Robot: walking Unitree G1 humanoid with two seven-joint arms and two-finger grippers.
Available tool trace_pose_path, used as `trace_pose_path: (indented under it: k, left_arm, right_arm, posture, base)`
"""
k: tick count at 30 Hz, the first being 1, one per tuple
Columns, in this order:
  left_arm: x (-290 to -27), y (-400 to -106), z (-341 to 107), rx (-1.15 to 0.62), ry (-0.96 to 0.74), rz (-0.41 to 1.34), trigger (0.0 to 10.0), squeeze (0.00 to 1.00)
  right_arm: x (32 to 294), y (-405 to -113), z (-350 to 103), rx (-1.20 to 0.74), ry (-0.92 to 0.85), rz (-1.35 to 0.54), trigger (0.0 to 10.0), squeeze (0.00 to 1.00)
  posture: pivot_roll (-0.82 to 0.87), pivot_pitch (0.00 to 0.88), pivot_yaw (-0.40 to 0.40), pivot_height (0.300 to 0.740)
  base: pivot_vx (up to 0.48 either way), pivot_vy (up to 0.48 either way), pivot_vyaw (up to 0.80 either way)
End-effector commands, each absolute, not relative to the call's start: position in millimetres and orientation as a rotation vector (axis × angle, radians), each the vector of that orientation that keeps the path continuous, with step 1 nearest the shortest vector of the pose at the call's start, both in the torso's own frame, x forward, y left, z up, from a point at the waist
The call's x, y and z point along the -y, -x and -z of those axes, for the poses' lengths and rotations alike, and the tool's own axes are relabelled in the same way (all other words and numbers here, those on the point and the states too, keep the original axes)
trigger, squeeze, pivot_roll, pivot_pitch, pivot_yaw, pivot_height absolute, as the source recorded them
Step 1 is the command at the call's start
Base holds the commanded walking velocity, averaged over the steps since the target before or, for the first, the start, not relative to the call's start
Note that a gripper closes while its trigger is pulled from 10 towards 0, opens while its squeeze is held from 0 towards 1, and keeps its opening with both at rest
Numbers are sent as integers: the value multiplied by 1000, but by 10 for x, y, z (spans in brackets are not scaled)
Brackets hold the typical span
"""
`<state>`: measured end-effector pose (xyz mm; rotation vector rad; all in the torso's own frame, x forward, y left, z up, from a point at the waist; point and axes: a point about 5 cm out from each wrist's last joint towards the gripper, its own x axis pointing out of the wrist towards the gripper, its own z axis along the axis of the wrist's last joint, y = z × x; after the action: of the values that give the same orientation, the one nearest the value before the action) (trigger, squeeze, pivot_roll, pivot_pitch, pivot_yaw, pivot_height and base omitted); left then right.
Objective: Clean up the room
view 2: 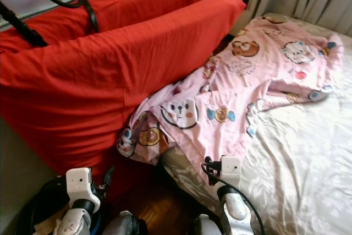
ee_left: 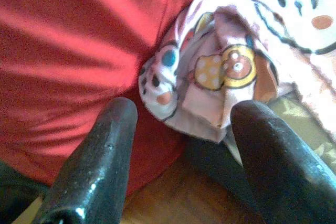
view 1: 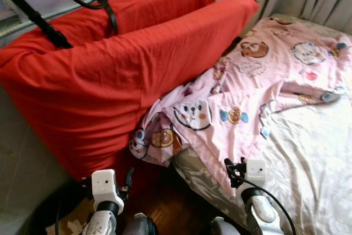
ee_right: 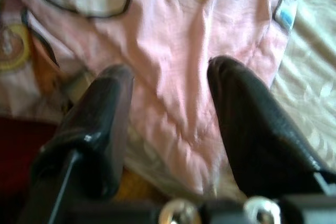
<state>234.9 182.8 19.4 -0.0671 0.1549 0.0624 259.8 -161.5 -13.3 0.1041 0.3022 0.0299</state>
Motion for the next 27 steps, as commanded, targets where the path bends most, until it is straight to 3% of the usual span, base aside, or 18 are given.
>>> trace_pose_path:
  k: [1,9,15,27]
  left_arm:
    - [-1842,-2263,-112,-195,87,-83,10000,0]
    - [-1843,-2264,-111,-196,87,-83,10000,0]
    - [-1841,-2263,-109,-198,87,-82,10000,0]
    - [-1847,-2268,-107,-197,90,-84,10000,0]
  right_arm:
    - [1599,-2611,135,-310,-101,-39,10000,0]
    - [1598,-2606,164,-340,-90,-41,10000,0]
    - [1592,-2604,172,-343,-93,-45,10000,0]
    - [1600,-2601,167,-333,-100,-44,10000,0]
  posture:
    - [-32,167,-2,666]
    - [-31,169,-1,666]
    - [-31,168,-1,636]
    - [-30,168,1,636]
  base:
    - [0,0,0]
    - [0,0,0]
    - [0,0,0]
    - [0,0,0]
